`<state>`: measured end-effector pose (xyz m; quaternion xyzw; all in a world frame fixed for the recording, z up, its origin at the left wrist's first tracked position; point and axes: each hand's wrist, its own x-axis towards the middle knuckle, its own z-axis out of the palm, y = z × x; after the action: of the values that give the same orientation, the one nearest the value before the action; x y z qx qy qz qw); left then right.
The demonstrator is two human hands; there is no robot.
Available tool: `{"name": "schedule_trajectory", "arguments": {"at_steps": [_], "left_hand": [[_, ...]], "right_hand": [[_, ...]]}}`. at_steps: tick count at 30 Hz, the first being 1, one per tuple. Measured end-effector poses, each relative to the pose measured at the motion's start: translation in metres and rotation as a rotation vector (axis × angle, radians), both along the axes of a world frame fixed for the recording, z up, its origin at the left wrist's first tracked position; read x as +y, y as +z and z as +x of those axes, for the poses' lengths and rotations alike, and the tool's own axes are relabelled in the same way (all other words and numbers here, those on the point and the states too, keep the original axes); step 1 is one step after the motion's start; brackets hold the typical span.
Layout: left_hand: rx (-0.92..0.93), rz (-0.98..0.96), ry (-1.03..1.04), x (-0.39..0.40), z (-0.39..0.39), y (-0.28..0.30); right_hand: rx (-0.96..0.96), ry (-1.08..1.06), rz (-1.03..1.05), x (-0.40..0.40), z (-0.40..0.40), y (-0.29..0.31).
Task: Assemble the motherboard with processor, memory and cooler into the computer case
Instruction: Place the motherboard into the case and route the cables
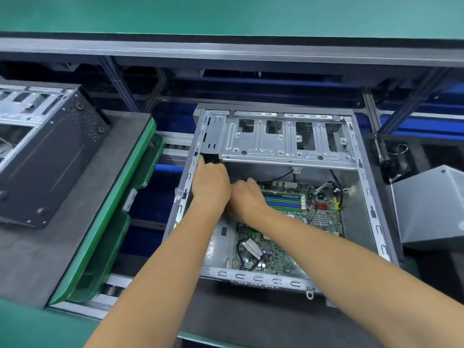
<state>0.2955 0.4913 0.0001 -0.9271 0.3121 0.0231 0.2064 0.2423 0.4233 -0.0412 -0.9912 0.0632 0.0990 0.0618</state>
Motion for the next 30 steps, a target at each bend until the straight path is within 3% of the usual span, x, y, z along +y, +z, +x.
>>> {"name": "schedule_trajectory", "arguments": {"at_steps": [8,14,19,23,30], "left_hand": [[0.082,0.2,-0.088,0.002,-0.005,-0.003],[0.436,0.335,-0.063,0.003,-0.006,-0.022],[0.523,0.156,-0.109,-0.005,-0.009,-0.033],[0.548,0.107,-0.079,-0.006,-0.007,-0.036],[0.4,-0.047,0.083,-0.001,-0.002,-0.027]], "right_hand": [[-0.175,0.092,0.039,-0.007,-0.004,0.0],[0.079,-0.017,0.297,-0.045,-0.018,0.017],[0.02,-0.172,0.371,-0.078,-0.033,0.032],[0.112,-0.274,0.227,-0.083,-0.036,0.027],[0.212,-0.369,0.214,-0.094,-0.036,0.017]]}}
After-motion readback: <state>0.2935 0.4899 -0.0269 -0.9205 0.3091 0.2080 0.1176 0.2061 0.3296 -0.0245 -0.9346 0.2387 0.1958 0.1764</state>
